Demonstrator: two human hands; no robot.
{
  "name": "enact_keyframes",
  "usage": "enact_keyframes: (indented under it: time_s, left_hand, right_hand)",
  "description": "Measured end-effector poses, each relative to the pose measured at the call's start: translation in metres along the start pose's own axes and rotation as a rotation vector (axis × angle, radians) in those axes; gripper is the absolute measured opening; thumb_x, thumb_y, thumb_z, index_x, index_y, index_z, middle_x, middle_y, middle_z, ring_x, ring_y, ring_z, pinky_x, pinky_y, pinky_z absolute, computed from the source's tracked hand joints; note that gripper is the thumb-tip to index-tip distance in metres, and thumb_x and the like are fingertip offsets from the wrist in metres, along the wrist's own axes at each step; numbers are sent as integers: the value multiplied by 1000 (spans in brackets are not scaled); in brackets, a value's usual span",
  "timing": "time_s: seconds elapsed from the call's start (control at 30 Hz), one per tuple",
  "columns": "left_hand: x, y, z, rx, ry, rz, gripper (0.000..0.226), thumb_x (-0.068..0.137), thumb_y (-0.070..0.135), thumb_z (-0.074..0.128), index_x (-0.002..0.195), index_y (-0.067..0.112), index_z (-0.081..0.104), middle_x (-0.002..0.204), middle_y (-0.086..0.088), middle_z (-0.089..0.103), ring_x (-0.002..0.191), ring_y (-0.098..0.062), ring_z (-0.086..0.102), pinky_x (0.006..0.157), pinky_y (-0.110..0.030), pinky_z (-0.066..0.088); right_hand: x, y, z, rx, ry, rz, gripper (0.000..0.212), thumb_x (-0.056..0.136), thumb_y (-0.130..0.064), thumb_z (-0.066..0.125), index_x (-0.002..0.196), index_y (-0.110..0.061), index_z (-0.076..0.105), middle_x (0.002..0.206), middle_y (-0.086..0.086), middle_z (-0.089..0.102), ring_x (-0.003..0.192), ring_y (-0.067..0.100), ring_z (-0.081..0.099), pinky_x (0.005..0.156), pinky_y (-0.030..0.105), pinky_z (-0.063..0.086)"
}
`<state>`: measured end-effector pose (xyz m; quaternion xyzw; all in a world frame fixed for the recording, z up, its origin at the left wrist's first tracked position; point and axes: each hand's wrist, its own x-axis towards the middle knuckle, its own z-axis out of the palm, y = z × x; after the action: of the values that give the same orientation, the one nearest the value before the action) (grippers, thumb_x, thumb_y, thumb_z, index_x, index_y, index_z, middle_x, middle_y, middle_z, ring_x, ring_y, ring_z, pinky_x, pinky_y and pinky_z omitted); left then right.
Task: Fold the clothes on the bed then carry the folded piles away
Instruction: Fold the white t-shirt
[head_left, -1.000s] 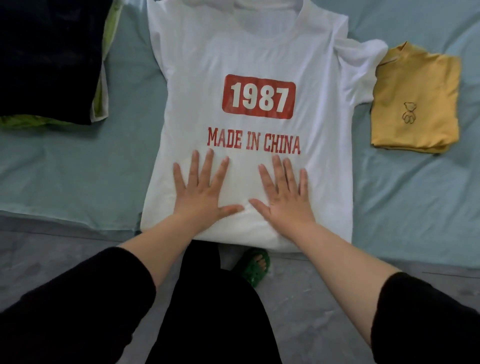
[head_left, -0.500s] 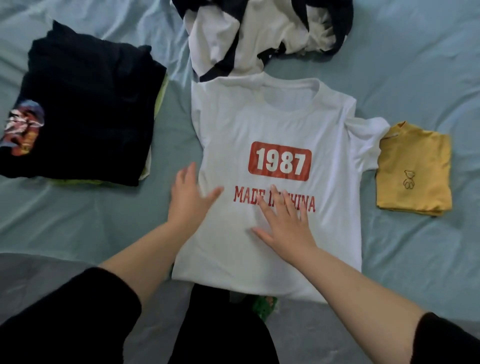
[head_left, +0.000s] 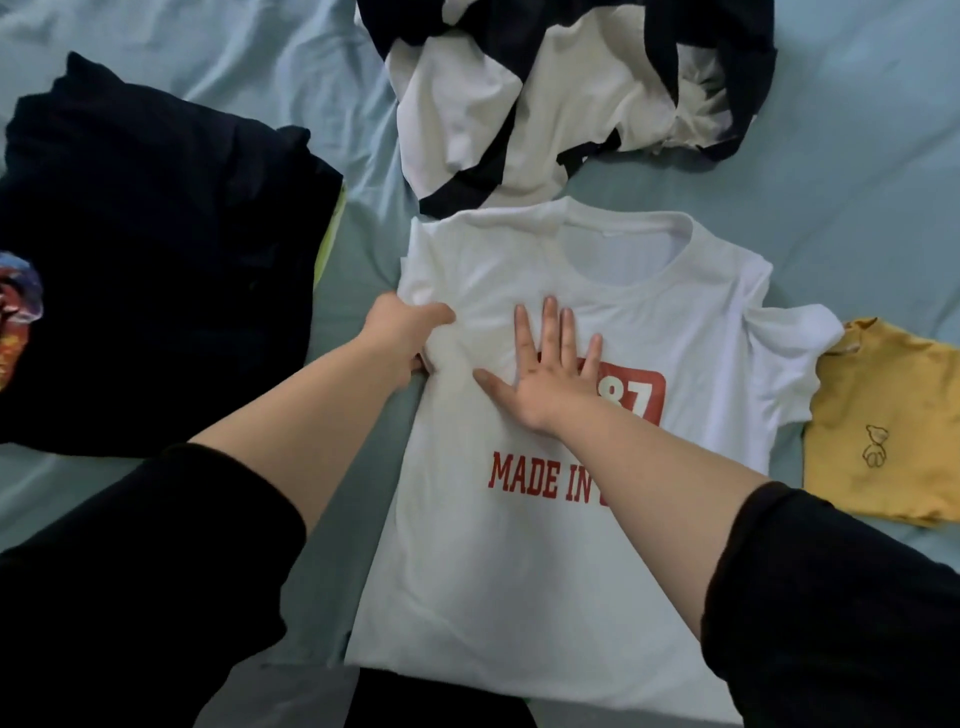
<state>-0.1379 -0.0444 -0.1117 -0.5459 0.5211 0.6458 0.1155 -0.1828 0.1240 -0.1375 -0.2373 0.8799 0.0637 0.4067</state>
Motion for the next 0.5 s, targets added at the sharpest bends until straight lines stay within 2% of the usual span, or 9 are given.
enact_keyframes:
  time_s: [0.07,0.13,0.33,0.43,0.5]
  left_hand:
    - [-1,3,-3,6,-155,-73,17,80,2,64,97,7,62,90,-12,70,70,-23,72,61,-35,59]
    - [-2,4,-1,6,-202,-106,12,82,0,60,92,7,63,86,-13,71,68,-24,72,59,-33,58]
    - [-5,11,-9,-125,-270,-50,16,87,23,69,99,14,66,87,-4,76,78,-20,74,61,-34,59]
    - [-6,20,-23,-80,-102,95,8,87,28,67,94,24,64,92,0,75,83,-18,72,69,-33,59]
    - [-7,26,-35,82,81,312,6,86,30,64,90,30,59,94,7,68,86,-10,66,75,-29,54]
  right_hand:
    - [6,2,1,13,-41,-5,90,78,-84,7,125,-33,-50,129,1,-61,133,24,-46,103,55,-30]
    - [8,2,0,25,-55,-15,88,76,-85,6,118,-36,-54,121,-2,-65,132,24,-47,101,55,-32]
    - [9,1,-2,33,-96,-9,86,77,-84,5,111,-36,-58,120,-2,-68,123,22,-55,102,56,-33]
    - [7,0,-4,37,-110,-13,86,78,-83,6,113,-35,-57,121,-1,-67,123,22,-55,102,56,-33]
    - [6,-1,-5,34,-118,-15,87,79,-83,6,115,-35,-56,123,0,-66,123,22,-55,102,56,-33]
